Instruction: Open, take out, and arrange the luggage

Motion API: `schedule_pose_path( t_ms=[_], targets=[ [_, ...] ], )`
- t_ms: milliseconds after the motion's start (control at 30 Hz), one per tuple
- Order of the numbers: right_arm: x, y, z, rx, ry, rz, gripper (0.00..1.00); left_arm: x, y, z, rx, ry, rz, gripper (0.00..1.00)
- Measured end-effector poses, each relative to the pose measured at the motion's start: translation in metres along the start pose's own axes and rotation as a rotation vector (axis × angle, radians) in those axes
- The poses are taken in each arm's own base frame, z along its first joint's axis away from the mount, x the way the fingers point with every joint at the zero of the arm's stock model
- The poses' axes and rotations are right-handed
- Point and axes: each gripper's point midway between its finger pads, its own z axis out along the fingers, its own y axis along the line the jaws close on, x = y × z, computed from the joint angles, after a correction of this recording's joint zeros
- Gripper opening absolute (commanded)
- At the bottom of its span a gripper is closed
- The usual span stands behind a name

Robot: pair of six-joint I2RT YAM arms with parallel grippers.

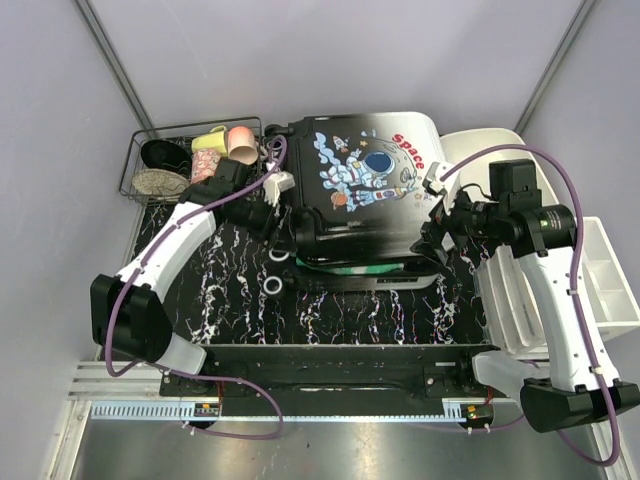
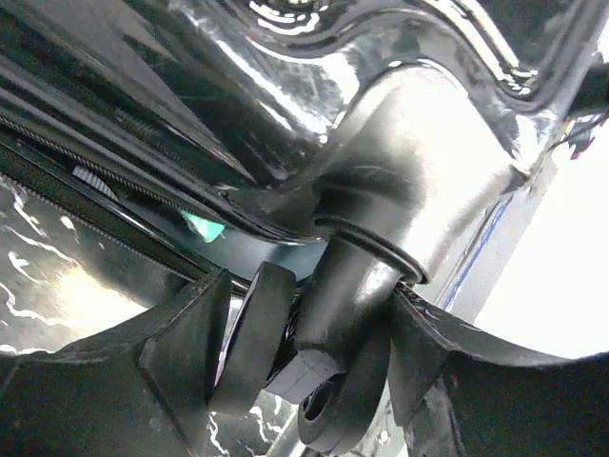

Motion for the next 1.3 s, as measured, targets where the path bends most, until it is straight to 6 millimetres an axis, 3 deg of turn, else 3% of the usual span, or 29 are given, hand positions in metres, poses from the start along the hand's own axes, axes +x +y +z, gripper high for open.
schedule_pose_path(
  t_ms=[167, 333, 433, 600, 733, 967, 1067, 1200, 1300],
  targets=[
    [0.003, 0.008, -0.005, 0.008, -0.017, -0.035, 0.97, -0.052, 0.001, -0.017, -0.003, -0.128, 0.040, 0.00],
    [0.024, 0.036, -0.010, -0.004, -0.046, -0.069, 0.73, -0.093, -0.006, -0.050, 0.006, -0.250, 0.056, 0.00],
    [0.038, 0.047, -0.002, -0.033, -0.044, -0.082, 0.64, -0.108, -0.010, -0.066, 0.022, -0.302, 0.040, 0.00],
    [0.055, 0.049, 0.028, -0.071, -0.037, -0.136, 0.50, -0.135, -0.011, -0.084, 0.061, -0.377, -0.019, 0.00],
    [0.061, 0.046, 0.052, -0.051, -0.068, -0.212, 0.49, -0.148, -0.004, -0.092, 0.113, -0.417, -0.118, 0.00],
    [0.051, 0.049, 0.081, 0.022, -0.160, -0.422, 0.51, -0.171, 0.004, -0.105, 0.174, -0.471, -0.202, 0.00],
    [0.036, 0.030, 0.096, 0.093, -0.179, -0.459, 0.54, -0.178, -0.001, -0.110, 0.192, -0.494, -0.189, 0.00],
    [0.031, 0.004, 0.127, 0.174, -0.147, -0.470, 0.64, -0.186, -0.003, -0.115, 0.209, -0.519, -0.181, 0.00],
    [0.021, -0.017, 0.137, 0.271, -0.151, -0.483, 0.66, -0.189, -0.003, -0.118, 0.213, -0.533, -0.173, 0.25]
  ],
)
